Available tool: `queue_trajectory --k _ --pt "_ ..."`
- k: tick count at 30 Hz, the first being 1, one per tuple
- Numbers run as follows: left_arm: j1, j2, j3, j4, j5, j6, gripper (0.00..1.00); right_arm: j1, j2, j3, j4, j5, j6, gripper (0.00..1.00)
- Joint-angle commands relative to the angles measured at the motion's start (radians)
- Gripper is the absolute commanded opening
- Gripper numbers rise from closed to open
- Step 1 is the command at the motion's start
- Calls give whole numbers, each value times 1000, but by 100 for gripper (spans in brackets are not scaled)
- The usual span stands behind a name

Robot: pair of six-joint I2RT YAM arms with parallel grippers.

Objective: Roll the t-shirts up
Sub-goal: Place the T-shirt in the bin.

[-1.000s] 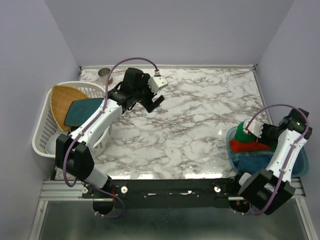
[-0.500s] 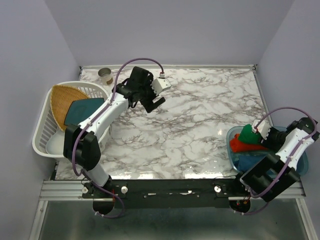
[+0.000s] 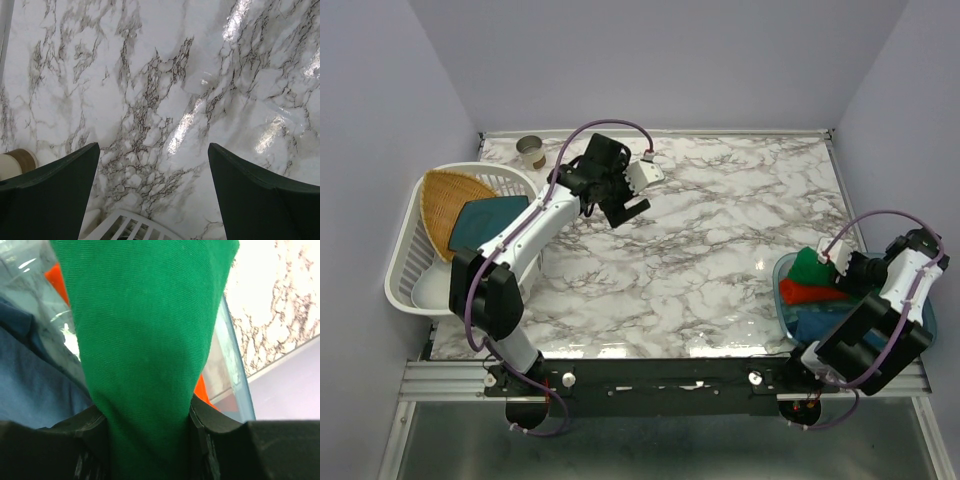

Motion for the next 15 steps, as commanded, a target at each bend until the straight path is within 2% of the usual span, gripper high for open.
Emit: queue_trajectory --k 1,8,11,12,15 --pt "-5 -29 0 -18 -39 12 99 10 -16 -21 -55 44 -728 28" --pt "-5 -78 -74 37 -24 1 99 -33 -7 17 -92 162 -728 29" --pt "-5 -99 -109 52 -9 -7 99 -41 20 39 -86 202 -729 34" --pt "-5 -113 -118 57 -6 -7 99 -41 21 48 -84 195 -728 99" --pt "-5 -133 -157 79 5 -11 99 -39 0 47 -87 167 -728 100"
